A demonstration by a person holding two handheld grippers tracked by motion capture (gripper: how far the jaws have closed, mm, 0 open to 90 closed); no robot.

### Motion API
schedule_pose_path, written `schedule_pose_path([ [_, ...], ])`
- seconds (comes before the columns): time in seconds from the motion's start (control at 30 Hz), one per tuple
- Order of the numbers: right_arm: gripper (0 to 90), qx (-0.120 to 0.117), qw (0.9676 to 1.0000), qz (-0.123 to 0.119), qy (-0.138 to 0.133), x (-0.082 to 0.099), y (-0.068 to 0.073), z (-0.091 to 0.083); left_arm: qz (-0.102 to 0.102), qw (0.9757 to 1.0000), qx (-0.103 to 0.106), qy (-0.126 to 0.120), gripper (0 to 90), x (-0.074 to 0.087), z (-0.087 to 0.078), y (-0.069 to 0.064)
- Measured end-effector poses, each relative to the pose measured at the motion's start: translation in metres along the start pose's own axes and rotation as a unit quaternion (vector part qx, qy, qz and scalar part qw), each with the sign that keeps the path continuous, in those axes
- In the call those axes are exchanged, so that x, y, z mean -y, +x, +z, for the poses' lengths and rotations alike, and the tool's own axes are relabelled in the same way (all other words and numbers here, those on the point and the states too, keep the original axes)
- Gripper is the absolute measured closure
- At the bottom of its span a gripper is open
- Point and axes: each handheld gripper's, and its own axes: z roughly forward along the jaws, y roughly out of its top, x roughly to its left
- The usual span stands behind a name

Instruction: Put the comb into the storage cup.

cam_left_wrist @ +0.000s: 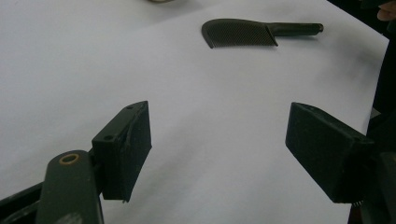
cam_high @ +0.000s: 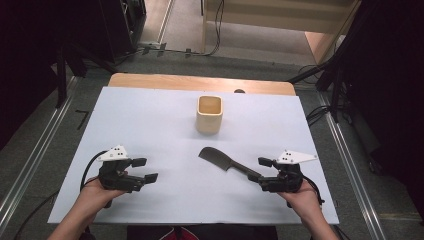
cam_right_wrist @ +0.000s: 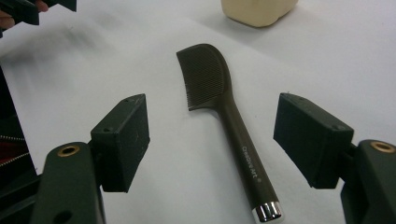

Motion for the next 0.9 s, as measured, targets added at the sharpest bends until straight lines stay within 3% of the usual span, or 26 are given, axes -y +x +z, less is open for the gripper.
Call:
schedule_pose_path([
  [0.13, 24.8, -0.011, 0.9999, 0.000, 0.006, 0.004, 0.001, 0.003, 0.000, 1.0000, 0.004, -0.001, 23.4, 0.000, 0.000, -0.001],
  [0.57, 24.6, -0.014, 0.9998, -0.008, 0.007, -0.002, -0.003, 0.005, 0.001, 1.0000, 0.005, 0.005, 23.5, -0.001, 0.003, 0.000],
  [0.73, 24.3, -0.015, 0.9997, -0.018, -0.006, -0.007, -0.011, 0.000, 0.002, 1.0000, 0.006, 0.005, 23.5, -0.001, 0.004, 0.001],
  [0.9, 24.3, -0.010, 0.9998, -0.012, -0.008, -0.008, -0.017, -0.003, 0.001, 1.0000, 0.007, 0.004, 23.5, -0.001, 0.004, 0.001],
])
